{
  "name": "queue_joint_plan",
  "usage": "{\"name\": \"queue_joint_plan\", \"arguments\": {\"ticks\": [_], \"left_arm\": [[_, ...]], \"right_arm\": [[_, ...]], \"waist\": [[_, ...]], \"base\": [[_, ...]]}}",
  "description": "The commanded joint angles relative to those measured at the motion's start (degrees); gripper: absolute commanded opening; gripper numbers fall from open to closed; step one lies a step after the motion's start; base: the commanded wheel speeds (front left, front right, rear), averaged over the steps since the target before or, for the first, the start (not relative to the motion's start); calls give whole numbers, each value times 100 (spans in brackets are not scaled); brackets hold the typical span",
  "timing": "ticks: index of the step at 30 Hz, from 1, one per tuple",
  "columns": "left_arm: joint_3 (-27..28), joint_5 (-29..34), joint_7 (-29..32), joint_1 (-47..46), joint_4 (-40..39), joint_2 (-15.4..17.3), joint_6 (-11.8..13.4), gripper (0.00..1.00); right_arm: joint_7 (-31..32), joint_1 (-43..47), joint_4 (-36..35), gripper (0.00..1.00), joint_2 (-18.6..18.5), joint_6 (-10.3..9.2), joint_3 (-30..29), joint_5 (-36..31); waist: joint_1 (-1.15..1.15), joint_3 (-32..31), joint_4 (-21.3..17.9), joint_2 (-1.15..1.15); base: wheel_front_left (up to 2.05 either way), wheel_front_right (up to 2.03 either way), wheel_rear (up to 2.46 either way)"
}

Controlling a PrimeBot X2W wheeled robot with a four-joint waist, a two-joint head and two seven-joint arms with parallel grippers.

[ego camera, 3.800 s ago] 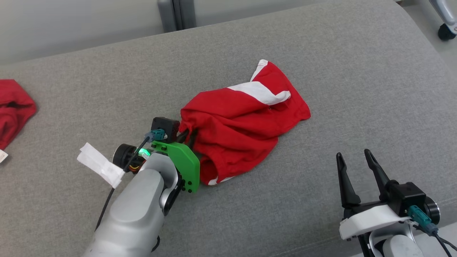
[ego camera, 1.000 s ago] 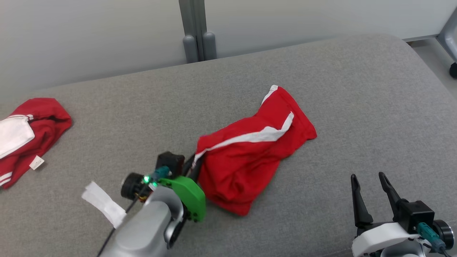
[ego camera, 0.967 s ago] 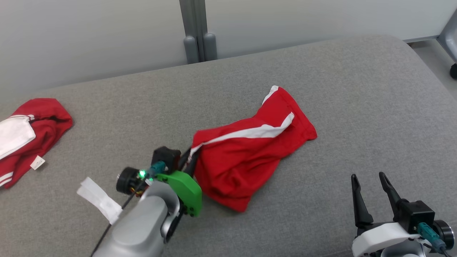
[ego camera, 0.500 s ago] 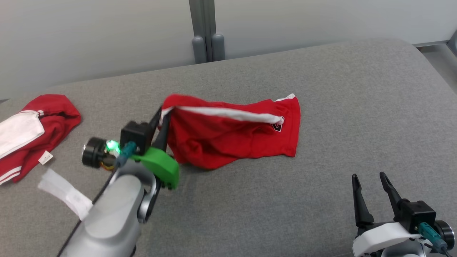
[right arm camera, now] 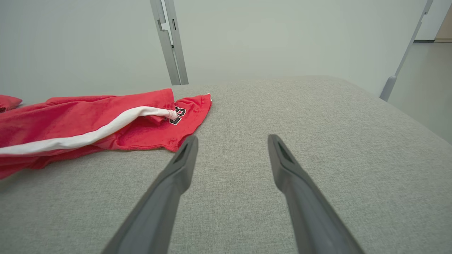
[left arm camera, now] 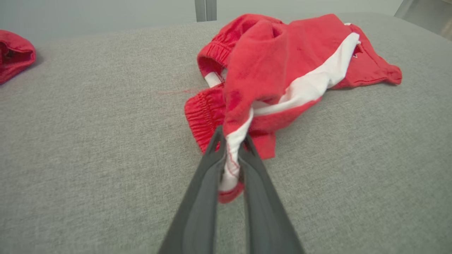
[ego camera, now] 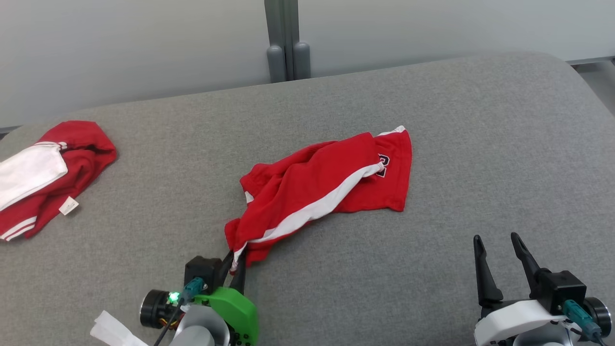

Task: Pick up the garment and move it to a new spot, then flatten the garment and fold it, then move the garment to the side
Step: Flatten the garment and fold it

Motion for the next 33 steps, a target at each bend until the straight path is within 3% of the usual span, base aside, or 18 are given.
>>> {"name": "queue_joint_plan", "arguments": {"ticks": [1,2,3,9,23,33], "left_arm": [[57,15,4,79,44,-29,-8,43],[89,43,4,87,53,-49,0,77],[128,35,4,121,74,-80,9,100],[380,170,4,261,-94,-212,-14,100],[1131,605,3,934,-1359,-361,-85,100],[1531,715,3,1619,-1837,-445,-2,100]], "right_arm": [[-20,5,17,100,-15,-4,10,-33],[-20,4,22,100,-15,-4,16,-41],[-20,6,29,100,-15,-4,23,-49],[-20,92,48,100,-15,-4,46,-39],[-20,-115,-128,100,-15,-4,51,-131],[-20,-94,-57,100,-16,-4,126,17]], "waist": [[0,-25,21,0],[0,-37,29,0],[0,-56,40,0],[0,-203,128,0],[0,-612,656,0],[0,-739,942,0]], "base": [[0,0,0],[0,0,0],[0,0,0],[0,0,0],[0,0,0],[0,0,0]]}}
